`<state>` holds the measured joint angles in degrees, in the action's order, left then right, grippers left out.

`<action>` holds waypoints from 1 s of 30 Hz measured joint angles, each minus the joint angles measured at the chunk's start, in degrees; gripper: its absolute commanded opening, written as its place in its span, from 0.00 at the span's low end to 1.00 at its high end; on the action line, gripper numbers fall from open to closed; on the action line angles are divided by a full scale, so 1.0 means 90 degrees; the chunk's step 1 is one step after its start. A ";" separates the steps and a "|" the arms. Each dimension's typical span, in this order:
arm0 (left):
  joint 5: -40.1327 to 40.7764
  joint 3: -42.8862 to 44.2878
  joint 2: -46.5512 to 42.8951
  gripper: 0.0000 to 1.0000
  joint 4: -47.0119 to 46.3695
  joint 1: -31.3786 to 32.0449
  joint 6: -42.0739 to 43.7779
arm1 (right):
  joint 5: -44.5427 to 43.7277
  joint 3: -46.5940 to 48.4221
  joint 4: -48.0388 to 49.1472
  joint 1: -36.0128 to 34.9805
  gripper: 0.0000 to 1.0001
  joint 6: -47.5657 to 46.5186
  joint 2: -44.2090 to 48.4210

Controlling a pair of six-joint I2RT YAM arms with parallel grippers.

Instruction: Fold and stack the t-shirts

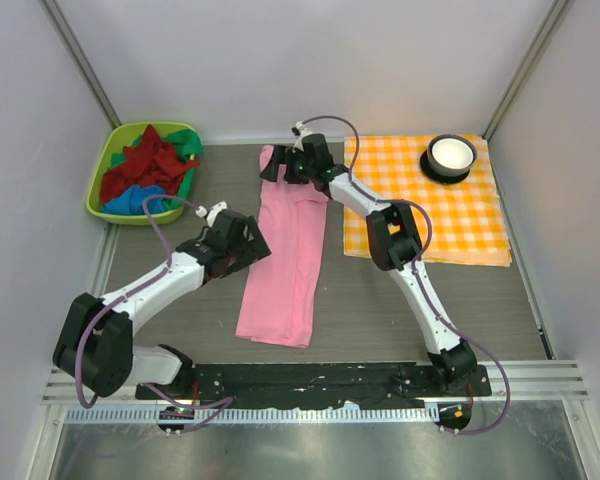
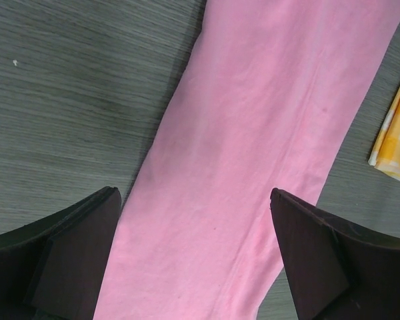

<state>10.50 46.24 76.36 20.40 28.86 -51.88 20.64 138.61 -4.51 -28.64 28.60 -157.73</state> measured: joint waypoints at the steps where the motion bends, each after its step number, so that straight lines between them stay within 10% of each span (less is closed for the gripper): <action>1: 0.0000 -0.0039 -0.0046 1.00 -0.0015 0.0000 -0.0002 | -0.0092 -0.0379 0.0039 -0.0010 1.00 -0.0109 0.0260; 18: 0.0010 -0.1479 -0.1945 1.00 0.1268 0.0000 -0.0177 | -0.4143 -0.7072 -0.0279 -0.1557 0.93 -0.0350 0.7771; 30: -0.1294 -0.2788 -0.3558 1.00 0.1409 0.0000 -0.0631 | -0.5484 -1.0477 -0.2436 -0.3959 0.78 0.2285 0.8803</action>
<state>-1.15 21.15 44.34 33.08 28.86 -57.56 -28.71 44.31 -26.44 -64.27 49.17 -78.50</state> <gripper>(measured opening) 0.996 0.788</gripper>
